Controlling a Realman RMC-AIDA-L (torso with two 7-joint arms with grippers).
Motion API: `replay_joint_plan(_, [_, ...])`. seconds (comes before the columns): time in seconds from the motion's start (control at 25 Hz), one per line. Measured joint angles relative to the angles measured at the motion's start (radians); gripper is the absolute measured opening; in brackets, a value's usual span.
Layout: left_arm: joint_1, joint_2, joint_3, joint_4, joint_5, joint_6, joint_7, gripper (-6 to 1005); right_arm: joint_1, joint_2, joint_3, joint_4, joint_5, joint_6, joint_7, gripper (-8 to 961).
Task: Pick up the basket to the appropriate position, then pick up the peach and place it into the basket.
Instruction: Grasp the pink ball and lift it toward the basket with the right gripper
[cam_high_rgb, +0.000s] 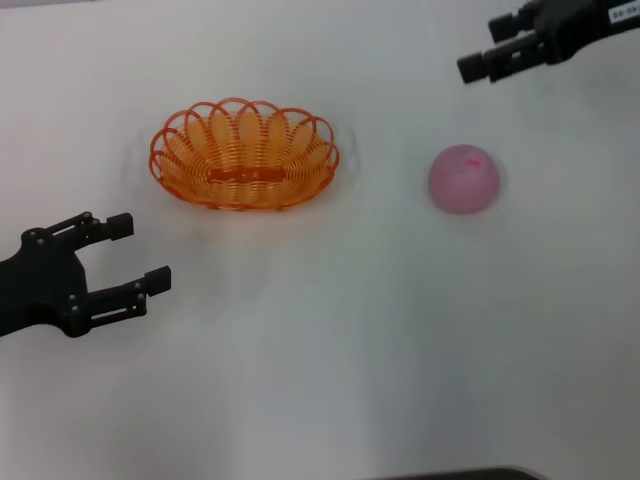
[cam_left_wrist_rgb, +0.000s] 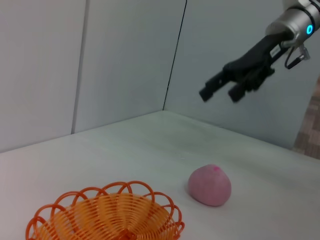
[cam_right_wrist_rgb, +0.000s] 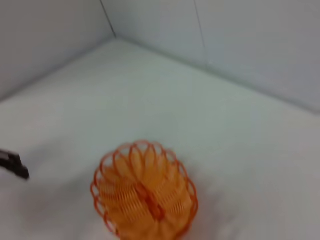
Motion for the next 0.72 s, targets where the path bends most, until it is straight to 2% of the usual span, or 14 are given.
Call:
replay_joint_plan(0.32, [-0.010, 0.001, 0.001, -0.008, 0.000, -0.002, -0.010, 822, 0.087, 0.030, -0.084, 0.001, -0.259, -0.002, 0.070, 940])
replay_joint_plan(0.52, [-0.012, 0.001, 0.006, -0.010, 0.000, -0.008, -0.011, 822, 0.108, 0.044, -0.138, 0.009, -0.308, 0.026, 0.102, 938])
replay_joint_plan(0.72, [-0.012, 0.002, 0.003, -0.011, 0.000, -0.008, -0.014, 822, 0.111, 0.049, -0.225, 0.037, -0.326, 0.064, 0.129, 921])
